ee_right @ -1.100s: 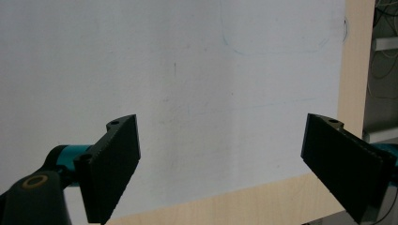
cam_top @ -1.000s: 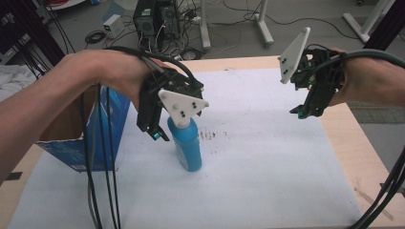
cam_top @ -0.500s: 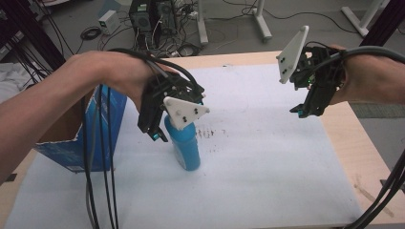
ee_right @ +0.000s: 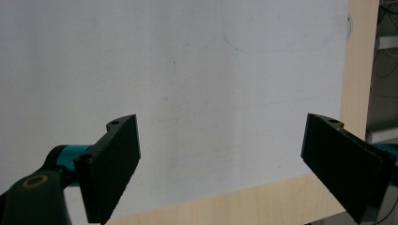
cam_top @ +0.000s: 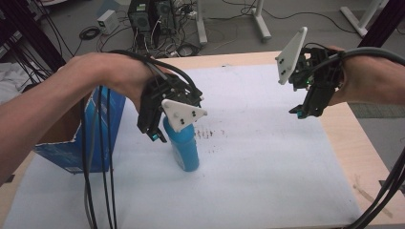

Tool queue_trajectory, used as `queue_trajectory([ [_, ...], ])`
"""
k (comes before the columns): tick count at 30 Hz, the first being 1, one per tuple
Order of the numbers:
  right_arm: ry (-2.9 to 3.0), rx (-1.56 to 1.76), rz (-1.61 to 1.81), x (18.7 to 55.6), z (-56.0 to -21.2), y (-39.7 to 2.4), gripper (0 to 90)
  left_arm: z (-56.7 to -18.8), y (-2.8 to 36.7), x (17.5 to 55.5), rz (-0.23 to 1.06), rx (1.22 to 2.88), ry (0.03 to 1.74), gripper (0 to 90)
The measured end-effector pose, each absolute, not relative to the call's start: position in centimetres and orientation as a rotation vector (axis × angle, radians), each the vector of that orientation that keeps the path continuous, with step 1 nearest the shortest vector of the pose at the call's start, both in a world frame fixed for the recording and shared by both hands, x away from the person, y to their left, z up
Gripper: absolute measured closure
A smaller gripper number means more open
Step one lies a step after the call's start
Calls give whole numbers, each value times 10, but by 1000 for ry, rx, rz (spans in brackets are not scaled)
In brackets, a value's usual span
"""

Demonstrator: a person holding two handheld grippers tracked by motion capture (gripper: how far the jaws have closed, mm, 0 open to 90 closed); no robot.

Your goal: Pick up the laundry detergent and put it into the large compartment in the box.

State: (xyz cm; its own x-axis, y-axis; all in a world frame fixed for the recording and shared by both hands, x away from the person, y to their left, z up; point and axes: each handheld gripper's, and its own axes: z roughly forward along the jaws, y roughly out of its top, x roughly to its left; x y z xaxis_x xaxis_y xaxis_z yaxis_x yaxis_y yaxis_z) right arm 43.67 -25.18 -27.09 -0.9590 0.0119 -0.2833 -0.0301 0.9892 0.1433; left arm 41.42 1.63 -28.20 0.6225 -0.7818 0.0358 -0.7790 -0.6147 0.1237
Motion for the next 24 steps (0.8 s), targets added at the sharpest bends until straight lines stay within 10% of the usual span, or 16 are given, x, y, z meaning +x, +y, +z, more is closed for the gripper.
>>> queue_trajectory([
  [24,2850,-4,197,438,-273,-251,112,-279,15,412,-40,2711,-1327,284],
])
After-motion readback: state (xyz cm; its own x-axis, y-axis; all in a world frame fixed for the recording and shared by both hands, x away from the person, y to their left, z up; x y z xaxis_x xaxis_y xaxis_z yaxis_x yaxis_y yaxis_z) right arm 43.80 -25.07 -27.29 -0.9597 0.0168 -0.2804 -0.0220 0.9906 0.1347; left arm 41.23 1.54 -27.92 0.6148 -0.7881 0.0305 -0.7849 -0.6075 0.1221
